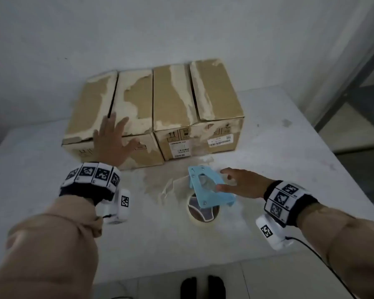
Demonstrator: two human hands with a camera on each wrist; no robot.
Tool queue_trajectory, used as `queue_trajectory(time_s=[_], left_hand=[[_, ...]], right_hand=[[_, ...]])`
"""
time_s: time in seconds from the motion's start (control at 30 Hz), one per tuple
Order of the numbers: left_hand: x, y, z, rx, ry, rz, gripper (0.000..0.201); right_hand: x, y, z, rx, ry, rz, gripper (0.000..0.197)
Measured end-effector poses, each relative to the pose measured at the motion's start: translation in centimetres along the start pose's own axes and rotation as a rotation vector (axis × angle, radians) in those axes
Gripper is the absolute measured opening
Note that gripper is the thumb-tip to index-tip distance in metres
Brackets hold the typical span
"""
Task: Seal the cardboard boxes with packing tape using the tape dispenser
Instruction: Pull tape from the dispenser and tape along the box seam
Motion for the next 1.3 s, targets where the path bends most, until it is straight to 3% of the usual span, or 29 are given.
queue_trajectory(time_s=[0.13,0.27,0.5,0.67,0.8,0.9,1.03,1.17,1.3], left_hand=[[-1.5,-0.6,-1.0,-0.028,0.178,-0.078,0.066],[-2.2,-1.9,-1.3,-0.137,0.218,-0.107,0.061],[-2.8,-2.1,-1.2,-0.150,0.222,-0.126,0.062],[-2.9,-1.9,-1.3,-0.178,0.213,-0.135,0.061],[-3.1,-0.5,-1.5,-0.127,0.186,-0.002,0.052],[-3.8,1.0,-1.5,-0.046,0.167,0.055,0.049],[-5.5,2.6,-1.8,0.054,0.076,0.044,0.052],[-6.7,5.3,-2.4,0.160,0.002,0.286,0.043],[-10.2,6.6,-4.3,0.180,0.017,0.250,0.041]], right_hand=[[-0.4,-0.8,0.0,-0.077,0.079,0.008,0.095],[-0.2,-1.9,0.2,-0.062,0.174,0.123,0.125],[-0.5,-1.1,1.1,-0.013,0.190,0.112,0.109],[-2.3,1.5,2.5,0.087,0.272,-0.186,0.090],[-4.7,3.2,3.6,0.159,0.384,-0.483,0.059],[-6.2,3.9,3.5,0.171,0.410,-0.735,0.075],[-9.5,5.6,2.7,0.182,0.522,-0.743,0.097],[-12.9,7.1,1.5,0.337,0.633,-0.876,0.077],[-16.1,8.8,0.4,0.531,0.681,-0.951,0.082]])
Point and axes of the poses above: each hand's wrist, its own z-axis away from the middle knuckle, its own y-axis out of the back of the hand, x = y × z, the point moved 5 cm from there along -z, towards the middle knuckle, and after that the axes turned 5 degrees about y, right-handed, at the moved point
